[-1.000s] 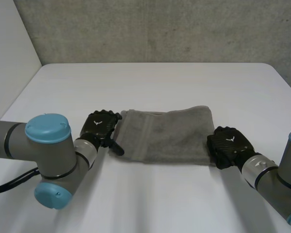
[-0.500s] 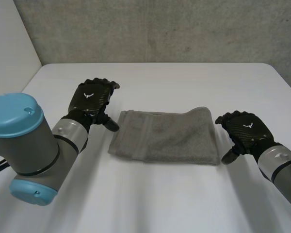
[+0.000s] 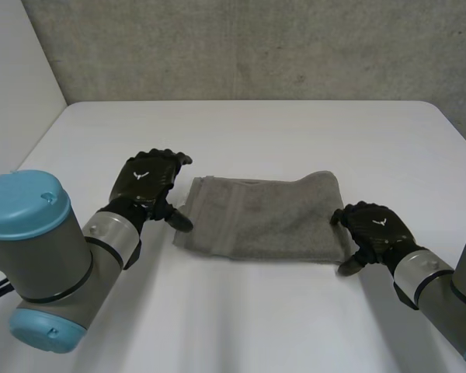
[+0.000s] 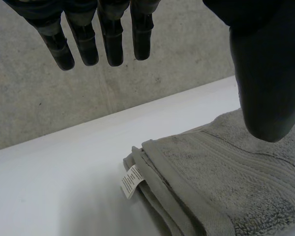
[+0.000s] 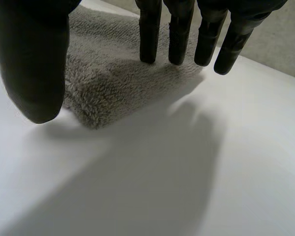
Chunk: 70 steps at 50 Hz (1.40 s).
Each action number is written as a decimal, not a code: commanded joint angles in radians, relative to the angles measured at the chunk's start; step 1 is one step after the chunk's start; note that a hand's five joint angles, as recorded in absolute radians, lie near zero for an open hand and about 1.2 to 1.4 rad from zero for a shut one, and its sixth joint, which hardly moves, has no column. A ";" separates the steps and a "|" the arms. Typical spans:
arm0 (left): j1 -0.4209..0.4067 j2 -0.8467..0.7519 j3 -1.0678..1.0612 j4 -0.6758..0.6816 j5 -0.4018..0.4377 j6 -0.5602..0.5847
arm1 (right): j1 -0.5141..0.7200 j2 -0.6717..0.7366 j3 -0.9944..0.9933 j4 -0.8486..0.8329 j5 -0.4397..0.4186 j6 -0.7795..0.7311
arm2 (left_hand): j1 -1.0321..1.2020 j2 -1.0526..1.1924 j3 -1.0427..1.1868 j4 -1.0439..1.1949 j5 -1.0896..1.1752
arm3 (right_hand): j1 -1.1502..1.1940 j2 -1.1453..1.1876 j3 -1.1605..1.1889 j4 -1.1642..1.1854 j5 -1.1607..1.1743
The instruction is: Fold the towel.
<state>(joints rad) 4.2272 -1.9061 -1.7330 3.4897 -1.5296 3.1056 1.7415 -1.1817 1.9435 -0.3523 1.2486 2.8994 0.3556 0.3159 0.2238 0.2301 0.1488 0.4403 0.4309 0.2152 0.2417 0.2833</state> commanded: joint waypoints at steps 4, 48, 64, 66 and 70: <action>0.008 -0.005 -0.003 -0.001 0.000 -0.024 | 0.000 0.008 -0.012 -0.031 0.002 0.000 | -0.072 -0.032 -0.049 -0.056 -0.039 | 0.556 0.566 -0.041 -0.067 0.539; 0.043 0.007 -0.016 0.006 -0.004 -0.025 | -0.101 -0.243 -0.053 -0.036 -0.161 -0.143 | -0.104 -0.064 -0.049 -0.056 -0.072 | 0.956 0.965 -0.041 -0.067 0.938; 0.056 0.013 -0.017 0.009 -0.007 -0.025 | 0.301 -0.128 -0.162 -0.054 -0.141 -0.154 | -0.104 -0.064 -0.049 -0.056 -0.072 | 0.956 0.965 -0.041 -0.067 0.938; 0.057 0.013 -0.017 0.011 -0.007 -0.025 | 0.337 -0.112 -0.170 -0.054 -0.138 -0.154 | -0.104 -0.064 -0.049 -0.056 -0.072 | 0.956 0.965 -0.041 -0.067 0.938; 0.063 0.013 -0.016 0.011 -0.007 -0.025 | 0.389 -0.073 -0.182 -0.054 -0.124 -0.154 | -0.104 -0.064 -0.049 -0.056 -0.072 | 0.956 0.965 -0.041 -0.067 0.938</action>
<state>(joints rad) 4.2839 -1.8929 -1.7498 3.4993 -1.5368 3.0803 2.0477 -1.3031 1.7783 -0.4071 1.1114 2.7458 0.3536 0.3042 0.2238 0.2301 0.0991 1.2676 1.3421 0.2152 0.2417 1.1593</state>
